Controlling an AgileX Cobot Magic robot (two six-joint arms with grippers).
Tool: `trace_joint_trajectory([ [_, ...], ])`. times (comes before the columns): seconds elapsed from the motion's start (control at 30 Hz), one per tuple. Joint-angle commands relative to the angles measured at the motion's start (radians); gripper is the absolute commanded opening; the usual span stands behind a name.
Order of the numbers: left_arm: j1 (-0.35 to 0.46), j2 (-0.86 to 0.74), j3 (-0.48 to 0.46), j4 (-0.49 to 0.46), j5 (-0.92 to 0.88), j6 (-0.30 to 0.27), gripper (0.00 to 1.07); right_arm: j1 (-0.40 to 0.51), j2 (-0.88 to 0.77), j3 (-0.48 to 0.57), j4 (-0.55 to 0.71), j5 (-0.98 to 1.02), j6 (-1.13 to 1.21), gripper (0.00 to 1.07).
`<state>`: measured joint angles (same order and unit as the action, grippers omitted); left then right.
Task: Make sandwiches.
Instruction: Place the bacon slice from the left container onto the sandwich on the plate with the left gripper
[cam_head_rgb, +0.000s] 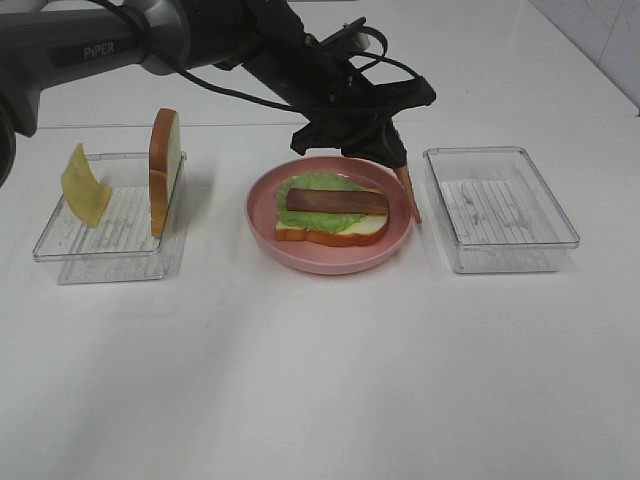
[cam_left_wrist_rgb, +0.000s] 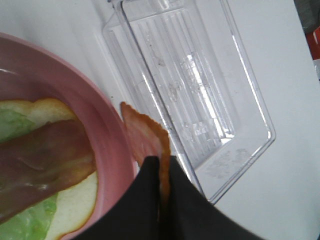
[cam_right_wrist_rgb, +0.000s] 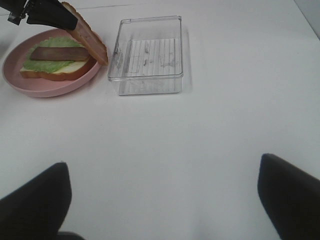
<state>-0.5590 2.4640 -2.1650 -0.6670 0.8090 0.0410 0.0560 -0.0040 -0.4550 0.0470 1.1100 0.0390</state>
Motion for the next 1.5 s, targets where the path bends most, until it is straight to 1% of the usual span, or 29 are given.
trace_joint_trajectory([
  [0.03, 0.006, -0.005, -0.008, 0.049, 0.004, -0.008, 0.00, -0.003, -0.020, 0.003, -0.004, -0.011, -0.005, 0.94],
  [0.07, 0.008, -0.005, -0.008, 0.085, 0.020, -0.025, 0.00, -0.003, -0.020, 0.003, -0.004, -0.011, -0.005, 0.94],
  [0.17, 0.008, -0.005, -0.008, 0.109, 0.031, -0.028, 0.00, -0.003, -0.020, 0.003, -0.004, -0.011, -0.005, 0.94],
  [0.23, 0.009, -0.005, -0.008, 0.217, 0.068, -0.059, 0.00, -0.003, -0.020, 0.003, -0.004, -0.011, -0.005, 0.94],
  [0.27, 0.009, -0.005, -0.008, 0.217, 0.068, -0.059, 0.00, -0.003, -0.020, 0.003, -0.004, -0.011, -0.005, 0.94],
  [0.33, 0.009, -0.005, -0.008, 0.293, 0.092, -0.092, 0.00, -0.003, -0.020, 0.003, -0.004, -0.011, -0.005, 0.94],
  [0.43, 0.009, -0.005, -0.008, 0.311, 0.098, -0.101, 0.00, -0.003, -0.020, 0.003, -0.004, -0.011, -0.005, 0.94],
  [0.5, 0.009, -0.005, -0.008, 0.382, 0.109, -0.124, 0.00, -0.003, -0.020, 0.003, -0.004, -0.011, -0.005, 0.94],
  [0.6, 0.009, -0.005, -0.008, 0.399, 0.109, -0.132, 0.00, -0.003, -0.020, 0.003, -0.004, -0.011, -0.005, 0.94],
  [0.67, 0.009, -0.006, -0.008, 0.450, 0.109, -0.161, 0.00, -0.003, -0.020, 0.003, -0.004, -0.011, -0.005, 0.94],
  [0.73, 0.009, -0.006, -0.008, 0.458, 0.109, -0.164, 0.00, -0.003, -0.020, 0.003, -0.004, -0.011, -0.005, 0.94],
  [0.77, 0.009, -0.006, -0.008, 0.479, 0.109, -0.188, 0.00, -0.003, -0.020, 0.003, -0.004, -0.011, -0.005, 0.94],
  [0.87, 0.009, -0.006, -0.008, 0.483, 0.109, -0.194, 0.00, -0.003, -0.020, 0.003, -0.004, -0.011, -0.005, 0.94],
  [0.93, 0.009, -0.006, -0.008, 0.513, 0.109, -0.230, 0.00, -0.003, -0.020, 0.003, -0.004, -0.011, -0.005, 0.94],
  [1.0, 0.009, -0.006, -0.008, 0.528, 0.117, -0.239, 0.00, -0.003, -0.020, 0.003, -0.004, -0.011, -0.005, 0.94],
  [1.3, 0.008, -0.006, -0.008, 0.535, 0.131, -0.241, 0.01, -0.003, -0.020, 0.003, -0.004, -0.011, -0.005, 0.94],
  [1.33, 0.007, -0.006, -0.008, 0.535, 0.131, -0.241, 0.04, -0.003, -0.020, 0.003, -0.004, -0.011, -0.005, 0.94],
  [1.37, 0.007, -0.006, -0.008, 0.535, 0.131, -0.241, 0.19, -0.003, -0.020, 0.003, -0.004, -0.011, -0.005, 0.94],
  [1.4, 0.007, -0.006, -0.008, 0.535, 0.131, -0.241, 0.19, -0.003, -0.020, 0.003, -0.004, -0.011, -0.005, 0.94],
  [1.43, 0.007, -0.010, -0.008, 0.535, 0.131, -0.242, 0.46, -0.003, -0.020, 0.003, -0.004, -0.011, -0.005, 0.94],
  [1.47, 0.007, -0.010, -0.008, 0.535, 0.131, -0.242, 0.46, -0.003, -0.020, 0.003, -0.004, -0.011, -0.005, 0.94],
  [1.5, 0.007, -0.014, -0.009, 0.536, 0.130, -0.244, 0.60, -0.003, -0.020, 0.003, -0.004, -0.011, -0.005, 0.94],
])
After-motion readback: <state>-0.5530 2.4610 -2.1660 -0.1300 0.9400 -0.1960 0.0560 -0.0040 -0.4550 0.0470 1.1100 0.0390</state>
